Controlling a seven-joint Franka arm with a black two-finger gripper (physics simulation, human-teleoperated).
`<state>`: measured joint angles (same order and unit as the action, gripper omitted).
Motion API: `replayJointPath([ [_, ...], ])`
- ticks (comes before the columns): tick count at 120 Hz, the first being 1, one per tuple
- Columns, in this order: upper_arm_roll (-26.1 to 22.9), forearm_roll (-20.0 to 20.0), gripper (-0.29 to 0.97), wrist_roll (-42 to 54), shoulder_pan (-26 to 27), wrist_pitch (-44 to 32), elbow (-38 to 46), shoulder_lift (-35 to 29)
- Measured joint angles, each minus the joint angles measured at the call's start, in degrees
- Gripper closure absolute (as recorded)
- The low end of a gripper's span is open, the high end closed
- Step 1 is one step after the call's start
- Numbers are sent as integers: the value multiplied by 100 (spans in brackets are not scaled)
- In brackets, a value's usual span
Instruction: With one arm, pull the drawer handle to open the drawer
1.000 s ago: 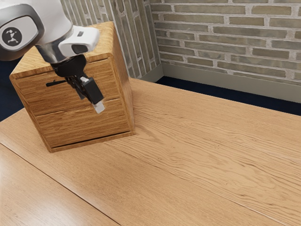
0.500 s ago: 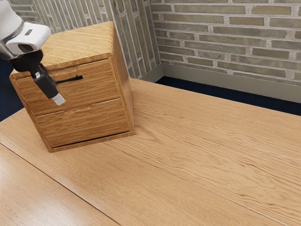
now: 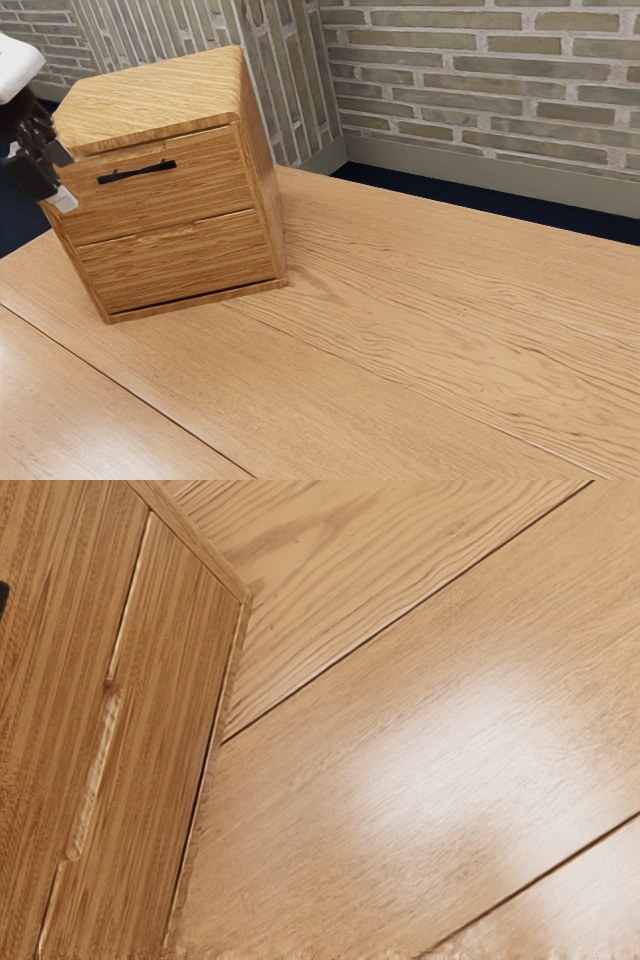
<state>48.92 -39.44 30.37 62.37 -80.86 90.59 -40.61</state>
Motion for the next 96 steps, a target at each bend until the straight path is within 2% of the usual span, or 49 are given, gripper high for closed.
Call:
replayJointPath([
  [23,-3,-425,0,253,-70,20,-69,-101],
  [62,220,-585,0,387,-47,-587,10,-83],
  [83,100,-1026,0,372,-58,-744,281,-87],
  [96,136,-1168,0,365,-76,-895,364,-91],
])
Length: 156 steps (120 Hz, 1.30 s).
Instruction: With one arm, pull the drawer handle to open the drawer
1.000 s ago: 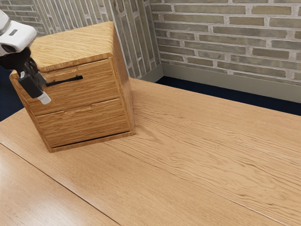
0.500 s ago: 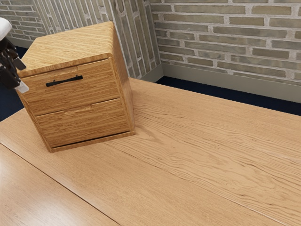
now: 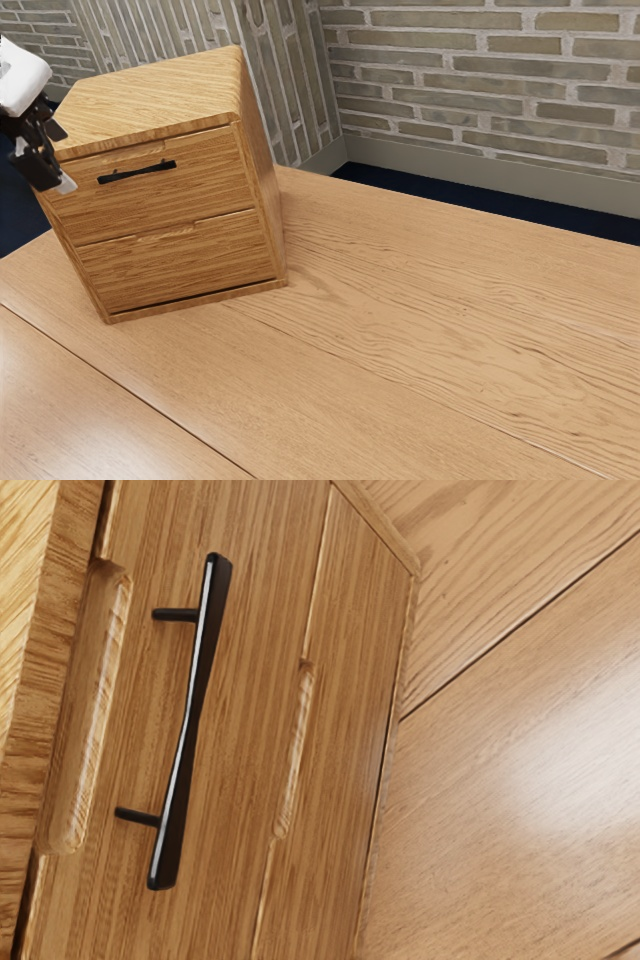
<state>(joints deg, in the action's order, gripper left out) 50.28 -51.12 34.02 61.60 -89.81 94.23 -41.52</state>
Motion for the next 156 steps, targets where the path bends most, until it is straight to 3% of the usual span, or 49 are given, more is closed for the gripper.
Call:
replayJointPath([
  [44,454,-104,0,-19,149,-409,272,-73],
  [97,742,-495,0,-87,427,-689,401,-15],
  [156,939,-620,0,-118,322,-1099,753,-15],
])
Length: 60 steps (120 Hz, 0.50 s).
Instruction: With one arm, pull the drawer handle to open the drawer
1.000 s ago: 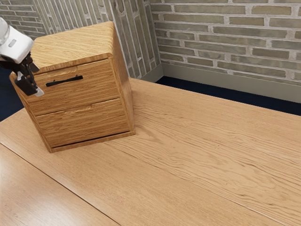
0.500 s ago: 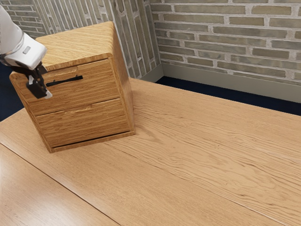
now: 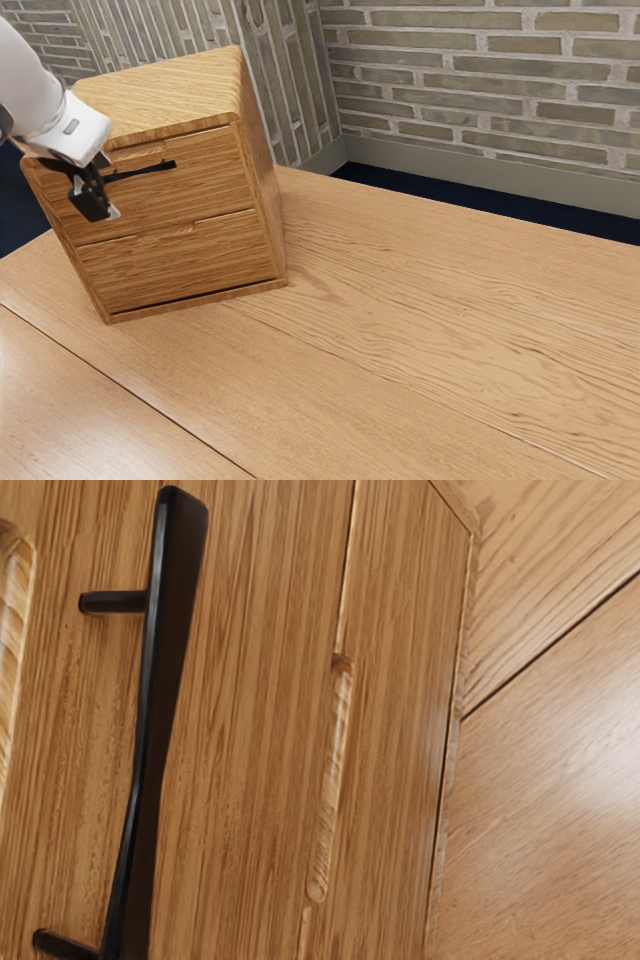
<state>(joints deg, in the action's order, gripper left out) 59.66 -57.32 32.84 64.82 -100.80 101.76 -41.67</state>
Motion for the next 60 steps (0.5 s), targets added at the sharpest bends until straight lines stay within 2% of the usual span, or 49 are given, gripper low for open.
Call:
replayJointPath([
  [60,31,10,0,-23,227,-218,-43,30],
])
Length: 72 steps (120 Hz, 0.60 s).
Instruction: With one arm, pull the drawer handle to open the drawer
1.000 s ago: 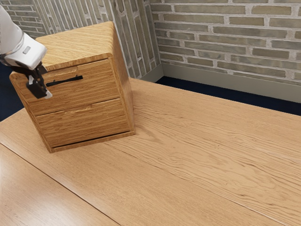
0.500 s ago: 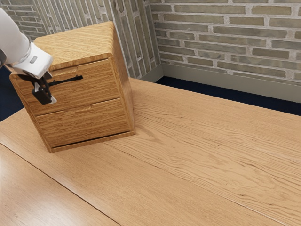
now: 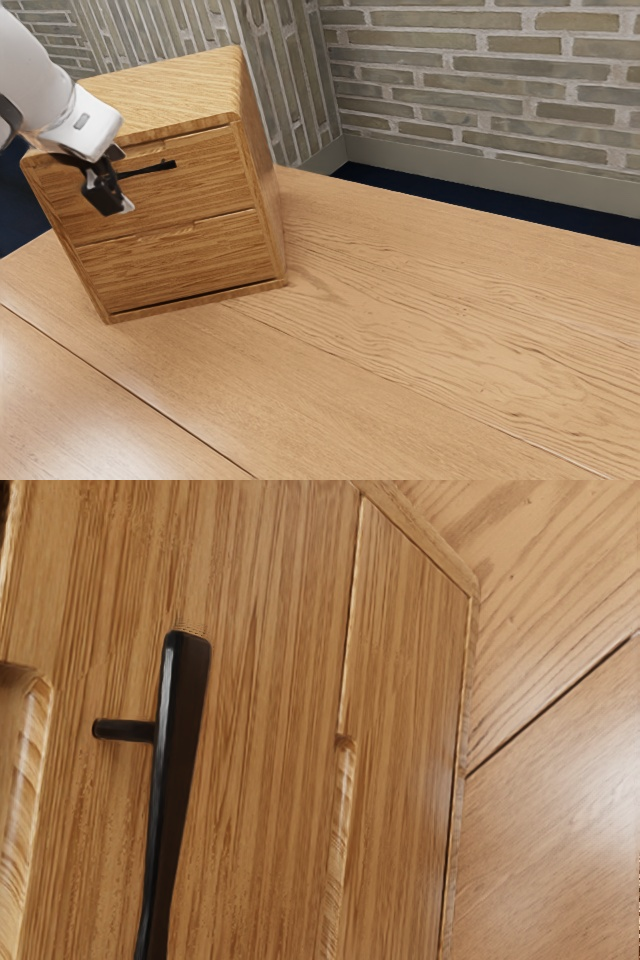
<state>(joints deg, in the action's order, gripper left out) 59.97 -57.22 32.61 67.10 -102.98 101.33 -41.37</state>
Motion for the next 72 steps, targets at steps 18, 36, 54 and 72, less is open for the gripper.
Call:
replayJointPath([
  [18,79,-17,0,-14,104,10,-11,5],
  [36,125,-19,0,-29,127,18,-14,5],
  [54,196,-19,0,-38,120,20,-20,5],
  [72,373,-19,-1,-45,225,-11,-37,5],
])
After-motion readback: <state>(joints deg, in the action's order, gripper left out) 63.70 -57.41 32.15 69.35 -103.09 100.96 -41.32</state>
